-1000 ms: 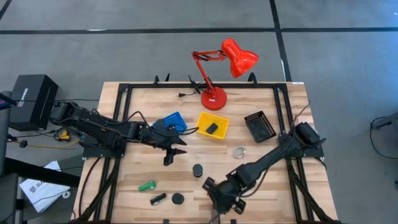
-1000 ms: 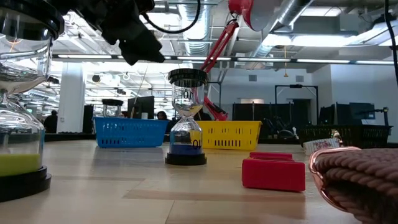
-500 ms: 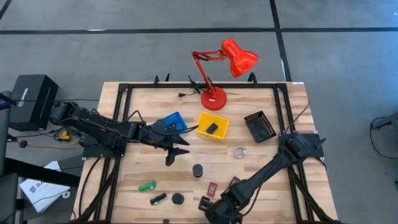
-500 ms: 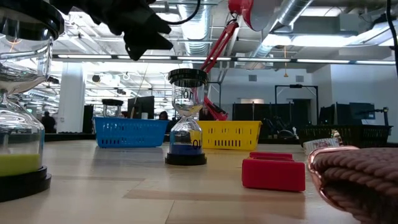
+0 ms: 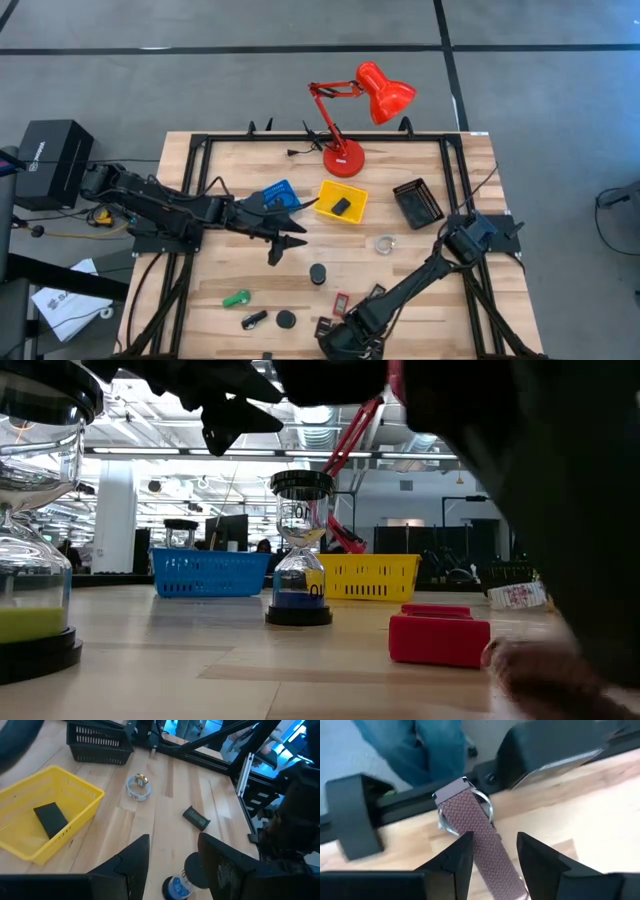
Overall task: Pick & Place Office items
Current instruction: Put the brown wrist watch into the black bin, then put the blue hourglass into the blue bin
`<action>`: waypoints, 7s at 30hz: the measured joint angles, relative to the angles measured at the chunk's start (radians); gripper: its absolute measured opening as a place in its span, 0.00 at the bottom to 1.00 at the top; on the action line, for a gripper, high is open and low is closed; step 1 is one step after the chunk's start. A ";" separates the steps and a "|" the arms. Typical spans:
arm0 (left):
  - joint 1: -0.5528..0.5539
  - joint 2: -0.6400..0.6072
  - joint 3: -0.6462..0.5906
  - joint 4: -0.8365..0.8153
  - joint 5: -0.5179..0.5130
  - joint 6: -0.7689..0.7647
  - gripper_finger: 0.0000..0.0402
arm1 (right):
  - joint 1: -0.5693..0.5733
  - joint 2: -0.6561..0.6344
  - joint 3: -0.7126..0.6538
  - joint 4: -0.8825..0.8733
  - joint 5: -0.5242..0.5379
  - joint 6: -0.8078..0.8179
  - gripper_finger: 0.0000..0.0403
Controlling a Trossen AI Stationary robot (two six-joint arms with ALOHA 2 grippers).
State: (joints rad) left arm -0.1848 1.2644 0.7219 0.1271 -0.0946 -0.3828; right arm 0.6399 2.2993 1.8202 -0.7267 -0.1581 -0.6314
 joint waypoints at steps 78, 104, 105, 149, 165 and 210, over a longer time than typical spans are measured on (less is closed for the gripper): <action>0.000 0.000 0.000 0.039 0.002 0.004 0.41 | -0.021 -0.371 -0.090 -0.583 0.399 0.572 0.02; 0.000 0.000 0.000 0.053 0.004 0.004 0.41 | -0.226 -0.881 -0.549 -0.695 0.526 0.815 0.02; 0.000 0.000 0.000 0.055 0.004 0.004 0.41 | -0.243 -0.921 -0.596 -0.689 0.526 0.836 0.03; 0.000 0.000 0.000 0.114 0.002 -0.042 0.41 | -0.798 -0.946 -1.141 -0.306 0.564 1.397 0.33; 0.000 0.000 0.000 0.127 0.002 -0.043 0.41 | -0.666 -1.020 -1.028 -0.392 0.524 1.388 0.54; -0.099 0.000 0.000 0.316 -0.012 0.043 0.41 | 0.078 -1.364 -1.476 0.774 0.632 1.039 0.54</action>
State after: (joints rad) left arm -0.2834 1.2648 0.7216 0.4433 -0.1070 -0.3401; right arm 0.7177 0.9356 0.3447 0.0478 0.4735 0.4077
